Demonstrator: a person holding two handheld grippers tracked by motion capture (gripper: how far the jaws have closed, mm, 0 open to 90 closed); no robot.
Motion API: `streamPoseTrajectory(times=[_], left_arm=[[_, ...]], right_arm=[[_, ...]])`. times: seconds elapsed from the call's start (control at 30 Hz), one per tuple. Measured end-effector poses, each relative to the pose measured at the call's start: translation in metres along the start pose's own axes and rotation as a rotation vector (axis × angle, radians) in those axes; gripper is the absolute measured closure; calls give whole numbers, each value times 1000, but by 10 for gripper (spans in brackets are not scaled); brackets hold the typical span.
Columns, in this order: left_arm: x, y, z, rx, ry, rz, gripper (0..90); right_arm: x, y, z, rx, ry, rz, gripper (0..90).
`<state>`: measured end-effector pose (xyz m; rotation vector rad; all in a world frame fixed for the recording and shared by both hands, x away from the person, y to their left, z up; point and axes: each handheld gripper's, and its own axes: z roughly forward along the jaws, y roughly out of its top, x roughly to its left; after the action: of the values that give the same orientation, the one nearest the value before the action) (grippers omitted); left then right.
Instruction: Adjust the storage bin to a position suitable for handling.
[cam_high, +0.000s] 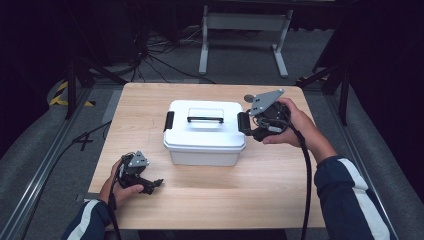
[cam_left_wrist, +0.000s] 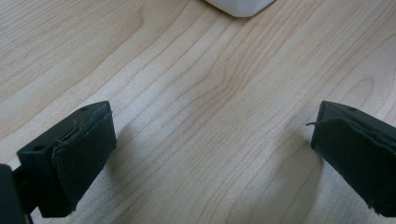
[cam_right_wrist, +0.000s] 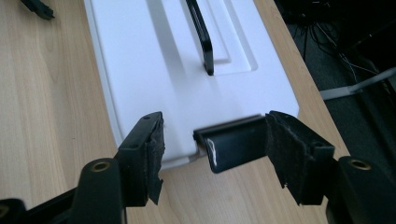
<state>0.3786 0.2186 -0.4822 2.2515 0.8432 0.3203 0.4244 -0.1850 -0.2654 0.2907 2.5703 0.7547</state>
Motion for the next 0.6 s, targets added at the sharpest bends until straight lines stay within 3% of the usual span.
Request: streamPoseTrajectory(times=[0.43,0.6], left_arm=[[0,0,0,-1,-3,-3,2],[0,0,0,0,-3,-4,2]], right_arm=[[1,38,35,47,36,-85,420],[-1,50,45,31,54,-82,475]])
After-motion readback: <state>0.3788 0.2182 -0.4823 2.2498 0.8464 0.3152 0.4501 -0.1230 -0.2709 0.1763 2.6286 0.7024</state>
